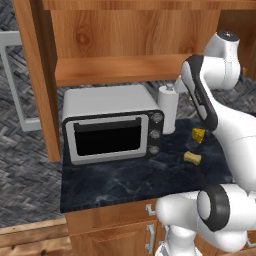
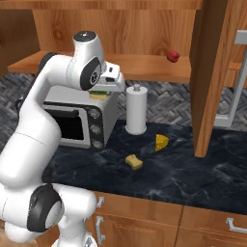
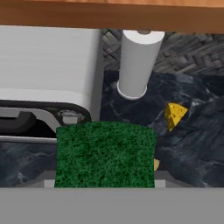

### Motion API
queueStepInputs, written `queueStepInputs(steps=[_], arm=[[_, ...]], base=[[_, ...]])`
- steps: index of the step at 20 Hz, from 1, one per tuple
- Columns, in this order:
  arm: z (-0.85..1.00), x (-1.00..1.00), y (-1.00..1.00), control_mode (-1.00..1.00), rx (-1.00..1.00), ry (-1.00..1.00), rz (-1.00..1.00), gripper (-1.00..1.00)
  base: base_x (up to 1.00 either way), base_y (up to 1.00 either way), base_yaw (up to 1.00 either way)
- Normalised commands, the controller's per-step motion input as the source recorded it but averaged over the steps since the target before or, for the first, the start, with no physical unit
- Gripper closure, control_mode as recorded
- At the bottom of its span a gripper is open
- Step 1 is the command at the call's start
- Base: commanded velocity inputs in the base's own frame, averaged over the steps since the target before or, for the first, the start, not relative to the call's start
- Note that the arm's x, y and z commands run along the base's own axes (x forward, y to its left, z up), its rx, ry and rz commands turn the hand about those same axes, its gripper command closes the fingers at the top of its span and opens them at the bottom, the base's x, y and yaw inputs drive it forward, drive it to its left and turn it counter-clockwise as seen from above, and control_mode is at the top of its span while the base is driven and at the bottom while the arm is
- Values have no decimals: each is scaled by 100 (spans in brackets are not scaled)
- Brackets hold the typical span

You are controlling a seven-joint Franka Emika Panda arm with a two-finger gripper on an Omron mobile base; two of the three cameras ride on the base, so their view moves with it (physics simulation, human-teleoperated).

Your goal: Pick the sponge and sponge from the cabinet and place them on the counter.

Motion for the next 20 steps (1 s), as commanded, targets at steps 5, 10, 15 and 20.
queueStepInputs(steps=[5, 10, 15, 20], arm=[[-33, -27, -14, -100, 0, 4, 2, 100], [-48, -27, -8, -100, 0, 5, 2, 100], [-60, -27, -4, -100, 0, 5, 3, 100], [-57, -23, 0, -100, 0, 5, 3, 100]], base=[[0, 0, 0], [0, 0, 0], [0, 0, 0], [0, 0, 0]])
